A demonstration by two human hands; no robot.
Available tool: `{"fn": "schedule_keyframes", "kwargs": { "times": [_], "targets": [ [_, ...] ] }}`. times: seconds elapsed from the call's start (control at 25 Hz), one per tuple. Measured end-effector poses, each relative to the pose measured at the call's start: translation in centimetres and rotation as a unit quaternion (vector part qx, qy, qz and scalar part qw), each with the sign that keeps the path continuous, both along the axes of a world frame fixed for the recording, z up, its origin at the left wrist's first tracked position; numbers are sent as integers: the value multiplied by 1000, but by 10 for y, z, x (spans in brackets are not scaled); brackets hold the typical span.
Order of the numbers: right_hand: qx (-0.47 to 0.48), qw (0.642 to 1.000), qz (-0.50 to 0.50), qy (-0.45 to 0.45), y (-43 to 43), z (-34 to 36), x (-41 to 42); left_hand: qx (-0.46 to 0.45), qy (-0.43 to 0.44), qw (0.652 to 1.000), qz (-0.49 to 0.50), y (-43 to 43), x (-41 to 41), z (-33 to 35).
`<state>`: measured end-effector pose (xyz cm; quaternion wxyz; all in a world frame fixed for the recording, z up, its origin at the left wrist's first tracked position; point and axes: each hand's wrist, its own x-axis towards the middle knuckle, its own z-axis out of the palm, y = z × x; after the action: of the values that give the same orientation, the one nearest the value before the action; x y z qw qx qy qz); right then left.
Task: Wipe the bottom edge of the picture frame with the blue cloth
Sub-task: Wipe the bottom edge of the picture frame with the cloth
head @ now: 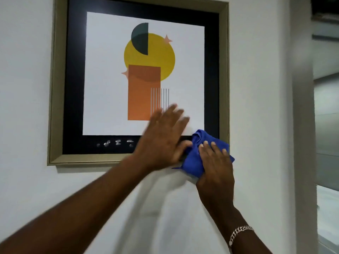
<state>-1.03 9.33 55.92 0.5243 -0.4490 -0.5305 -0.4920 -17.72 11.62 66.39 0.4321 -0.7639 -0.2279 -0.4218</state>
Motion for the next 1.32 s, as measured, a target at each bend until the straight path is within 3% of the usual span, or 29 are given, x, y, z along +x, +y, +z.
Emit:
{"fn": "schedule_keyframes", "kwargs": {
  "times": [0.2,0.32,0.44,0.6,0.72,0.88,1.04,1.16,1.32],
  "targets": [
    [-10,995,40,90,10,-2,-21,109,46,986,117,42,-57,55],
    [9,995,17,96,25,-2,-35,140,48,981,127,50,-55,71],
    [40,999,12,25,31,-12,-18,151,30,981,121,52,-52,74],
    [69,995,19,65,41,0,-24,164,30,980,106,53,-51,74],
    [73,997,29,-4,42,-7,-13,164,18,980,106,53,-50,74],
    [102,991,55,72,47,4,-27,162,25,980,113,53,-50,75],
    [107,992,60,-5,49,-2,-19,159,30,980,120,51,-50,75],
    [127,983,85,98,52,8,-29,151,27,981,116,50,-49,74],
    [107,992,67,24,48,-3,-23,140,27,984,104,48,-51,74]
  ]
}}
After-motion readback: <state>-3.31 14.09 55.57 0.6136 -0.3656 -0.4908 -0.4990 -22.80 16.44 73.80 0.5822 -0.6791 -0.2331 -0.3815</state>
